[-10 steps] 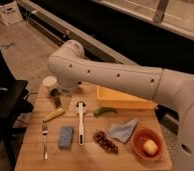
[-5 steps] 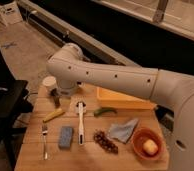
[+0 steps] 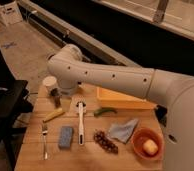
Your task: Place brush in metal cup
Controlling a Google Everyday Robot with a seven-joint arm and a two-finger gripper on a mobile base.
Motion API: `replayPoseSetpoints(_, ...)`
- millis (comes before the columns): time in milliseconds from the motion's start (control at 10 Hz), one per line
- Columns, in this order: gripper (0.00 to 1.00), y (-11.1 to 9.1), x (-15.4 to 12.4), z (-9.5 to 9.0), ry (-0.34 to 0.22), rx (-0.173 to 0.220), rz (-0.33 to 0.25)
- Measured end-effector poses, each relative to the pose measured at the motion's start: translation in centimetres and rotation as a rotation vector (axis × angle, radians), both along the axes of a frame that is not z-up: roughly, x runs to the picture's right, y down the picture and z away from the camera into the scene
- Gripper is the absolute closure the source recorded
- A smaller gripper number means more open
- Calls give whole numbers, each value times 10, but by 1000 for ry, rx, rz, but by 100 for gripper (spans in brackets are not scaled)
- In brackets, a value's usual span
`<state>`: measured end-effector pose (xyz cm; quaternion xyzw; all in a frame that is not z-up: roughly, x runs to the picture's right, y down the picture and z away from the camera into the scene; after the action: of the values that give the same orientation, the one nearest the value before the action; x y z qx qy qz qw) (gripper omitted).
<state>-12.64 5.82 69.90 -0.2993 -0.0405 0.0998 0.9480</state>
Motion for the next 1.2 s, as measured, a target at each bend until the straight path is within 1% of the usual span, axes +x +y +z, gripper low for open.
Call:
replayPoseSetpoints(100,30,11,-1,14,19,-21,13)
replayPoseSetpoints(200,30,24,-2,30,42,-46,35)
replayPoseSetpoints(300,30,34,-2,43,68,-65,58)
replayPoseSetpoints(400,30,43,-3,57,103,-83,81)
replayPoseSetpoints(500,30,52,-3,66,147,-101,87)
replayPoseSetpoints(600,30,63,-4,80,218,-130,85)
replayPoseSetpoints(700,30,72,-2,89,267,-153,94)
replayPoseSetpoints(800,30,78,3,97,307,-167,102)
replayPoseSetpoints(1000,30,91,17,109,391,-212,128)
replayPoseSetpoints(1100,30,96,23,112,414,-224,144)
replayPoseSetpoints(1200,30,100,33,114,441,-235,178)
